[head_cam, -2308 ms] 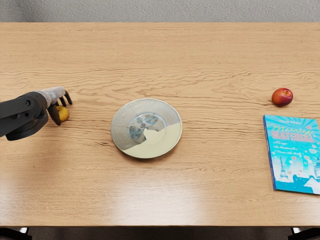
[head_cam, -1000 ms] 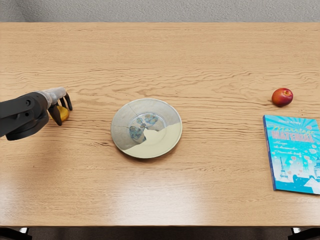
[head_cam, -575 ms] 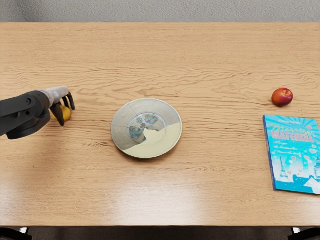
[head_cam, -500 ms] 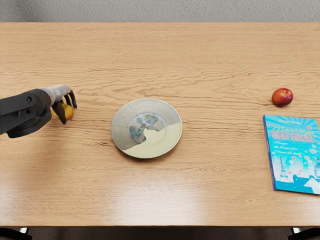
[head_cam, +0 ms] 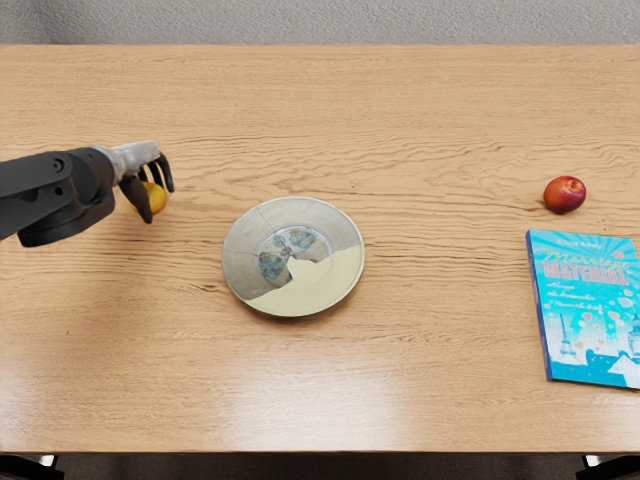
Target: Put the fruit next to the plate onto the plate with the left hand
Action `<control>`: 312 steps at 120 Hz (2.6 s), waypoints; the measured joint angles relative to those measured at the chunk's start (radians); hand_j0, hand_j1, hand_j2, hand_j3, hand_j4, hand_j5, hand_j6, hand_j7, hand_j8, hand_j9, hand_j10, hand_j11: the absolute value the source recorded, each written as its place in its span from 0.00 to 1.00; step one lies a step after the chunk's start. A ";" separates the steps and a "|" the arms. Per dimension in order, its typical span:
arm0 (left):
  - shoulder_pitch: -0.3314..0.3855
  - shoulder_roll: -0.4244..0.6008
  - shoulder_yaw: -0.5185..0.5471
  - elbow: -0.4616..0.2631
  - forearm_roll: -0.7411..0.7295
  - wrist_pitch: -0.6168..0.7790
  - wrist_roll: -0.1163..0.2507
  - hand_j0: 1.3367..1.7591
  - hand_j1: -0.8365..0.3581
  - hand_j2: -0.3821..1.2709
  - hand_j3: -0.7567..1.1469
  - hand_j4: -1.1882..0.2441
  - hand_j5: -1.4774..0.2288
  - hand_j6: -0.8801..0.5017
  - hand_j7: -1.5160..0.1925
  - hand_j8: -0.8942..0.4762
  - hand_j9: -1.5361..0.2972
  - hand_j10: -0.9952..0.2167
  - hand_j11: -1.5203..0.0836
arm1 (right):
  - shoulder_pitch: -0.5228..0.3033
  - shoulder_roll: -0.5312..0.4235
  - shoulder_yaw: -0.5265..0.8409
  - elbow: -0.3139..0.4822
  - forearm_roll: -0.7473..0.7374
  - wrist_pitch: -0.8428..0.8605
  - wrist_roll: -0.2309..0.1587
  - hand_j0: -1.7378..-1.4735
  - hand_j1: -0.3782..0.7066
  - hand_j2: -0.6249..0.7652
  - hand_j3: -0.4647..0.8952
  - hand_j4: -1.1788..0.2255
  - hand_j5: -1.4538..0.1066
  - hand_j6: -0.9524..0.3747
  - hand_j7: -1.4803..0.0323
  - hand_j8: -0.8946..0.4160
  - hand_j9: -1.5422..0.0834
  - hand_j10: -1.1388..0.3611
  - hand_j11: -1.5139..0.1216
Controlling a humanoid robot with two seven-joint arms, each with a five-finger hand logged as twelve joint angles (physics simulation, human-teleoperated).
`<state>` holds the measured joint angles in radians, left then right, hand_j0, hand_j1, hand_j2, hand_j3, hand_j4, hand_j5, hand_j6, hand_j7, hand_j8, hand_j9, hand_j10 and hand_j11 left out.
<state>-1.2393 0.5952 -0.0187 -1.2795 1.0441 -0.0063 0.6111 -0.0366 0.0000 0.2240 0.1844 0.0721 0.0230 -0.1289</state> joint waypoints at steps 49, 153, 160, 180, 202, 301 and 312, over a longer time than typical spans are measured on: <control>-0.099 -0.003 -0.008 -0.006 -0.103 -0.079 0.000 0.76 0.41 0.49 0.40 0.36 0.32 0.31 0.36 0.34 0.35 0.26 0.39 | 0.000 0.000 0.000 0.001 0.000 0.000 0.000 0.30 0.06 0.45 0.34 0.82 0.91 0.70 0.96 0.66 0.93 0.74 0.90; -0.229 -0.135 -0.013 -0.041 -0.383 -0.186 0.000 0.75 0.38 0.53 0.40 0.35 0.28 0.35 0.32 0.37 0.32 0.27 0.35 | 0.000 0.000 0.000 0.001 0.000 0.000 0.000 0.30 0.06 0.45 0.34 0.82 0.91 0.70 0.96 0.66 0.93 0.74 0.90; -0.236 -0.149 -0.013 -0.041 -0.400 -0.190 0.000 0.75 0.37 0.54 0.40 0.35 0.28 0.36 0.32 0.38 0.32 0.28 0.35 | 0.000 0.000 0.000 0.001 0.000 0.000 0.000 0.30 0.06 0.45 0.34 0.82 0.91 0.70 0.96 0.66 0.93 0.74 0.90; -0.246 -0.192 -0.014 -0.041 -0.445 -0.206 0.000 0.75 0.38 0.52 0.40 0.34 0.27 0.36 0.32 0.38 0.31 0.29 0.34 | 0.000 0.000 0.000 0.001 0.000 0.000 0.000 0.30 0.06 0.45 0.34 0.82 0.91 0.70 0.96 0.66 0.93 0.74 0.90; -0.253 -0.240 -0.013 -0.042 -0.462 -0.208 -0.001 0.75 0.40 0.49 0.40 0.33 0.26 0.37 0.31 0.38 0.30 0.28 0.33 | 0.000 0.000 0.000 0.001 0.000 0.000 0.000 0.30 0.06 0.45 0.34 0.82 0.91 0.70 0.96 0.66 0.93 0.74 0.90; -0.207 -0.273 -0.009 -0.028 -0.462 -0.011 0.000 0.76 0.84 0.29 0.40 0.70 0.71 0.55 0.73 0.57 0.70 0.67 0.79 | 0.000 0.000 0.000 0.000 0.000 0.000 0.000 0.30 0.06 0.45 0.34 0.82 0.91 0.70 0.96 0.66 0.93 0.74 0.90; -0.209 -0.272 -0.010 -0.030 -0.463 -0.003 0.000 0.76 0.89 0.27 0.40 0.74 0.77 0.58 0.79 0.60 0.75 0.72 0.84 | 0.000 0.000 0.000 0.001 0.000 0.000 0.000 0.30 0.06 0.45 0.34 0.82 0.91 0.70 0.96 0.66 0.93 0.74 0.90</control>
<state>-1.4481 0.3228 -0.0285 -1.3093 0.5808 -0.0095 0.6109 -0.0368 0.0000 0.2240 0.1850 0.0721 0.0230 -0.1290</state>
